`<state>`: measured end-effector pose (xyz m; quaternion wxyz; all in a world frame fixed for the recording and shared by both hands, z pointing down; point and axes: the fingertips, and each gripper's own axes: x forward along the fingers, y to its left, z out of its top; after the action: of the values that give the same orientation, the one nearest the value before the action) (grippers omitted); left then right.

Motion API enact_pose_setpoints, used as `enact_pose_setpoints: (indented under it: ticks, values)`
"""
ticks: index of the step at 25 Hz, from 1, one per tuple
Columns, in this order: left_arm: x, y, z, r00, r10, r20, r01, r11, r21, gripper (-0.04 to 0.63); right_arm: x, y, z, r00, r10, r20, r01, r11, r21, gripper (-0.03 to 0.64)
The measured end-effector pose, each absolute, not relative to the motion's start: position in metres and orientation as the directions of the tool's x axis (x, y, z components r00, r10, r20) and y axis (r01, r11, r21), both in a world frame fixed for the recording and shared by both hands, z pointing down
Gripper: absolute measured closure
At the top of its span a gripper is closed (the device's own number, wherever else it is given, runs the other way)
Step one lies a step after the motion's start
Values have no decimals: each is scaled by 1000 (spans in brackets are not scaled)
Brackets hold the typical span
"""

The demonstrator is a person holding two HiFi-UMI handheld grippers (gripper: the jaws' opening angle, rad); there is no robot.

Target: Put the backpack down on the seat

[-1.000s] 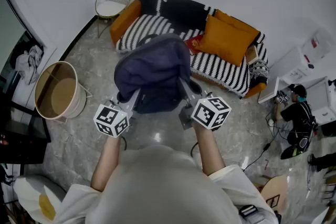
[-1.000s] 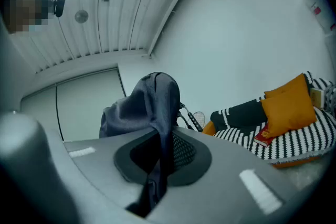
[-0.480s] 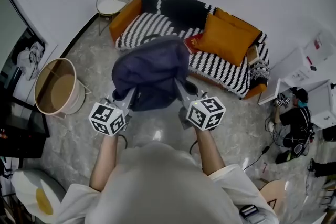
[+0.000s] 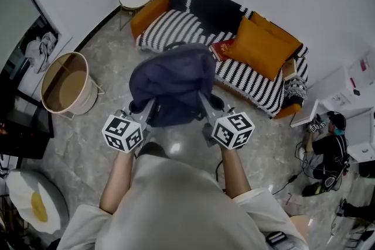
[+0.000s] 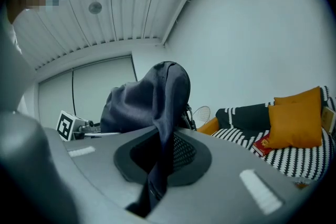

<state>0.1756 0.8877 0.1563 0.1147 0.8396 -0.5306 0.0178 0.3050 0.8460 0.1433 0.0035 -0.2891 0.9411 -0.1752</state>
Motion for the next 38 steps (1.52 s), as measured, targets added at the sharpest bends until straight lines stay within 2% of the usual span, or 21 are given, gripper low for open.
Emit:
enact_pose_setpoints:
  ticks: [8,23,38]
  values:
    - [154,841,161,422,-893,157,-904,-399,155,568,285,808,152,-843,-529,97,-526,774,-352,607]
    - [87,665,162,489,-859,151,-868,-460,188,568,219,634,152,-810,-575,118,-570,725,-387,607]
    - [11,536,166,511,-846,152,-851,-472,231,568,142,505,154,-775,-613,150,-614,678,-404,606]
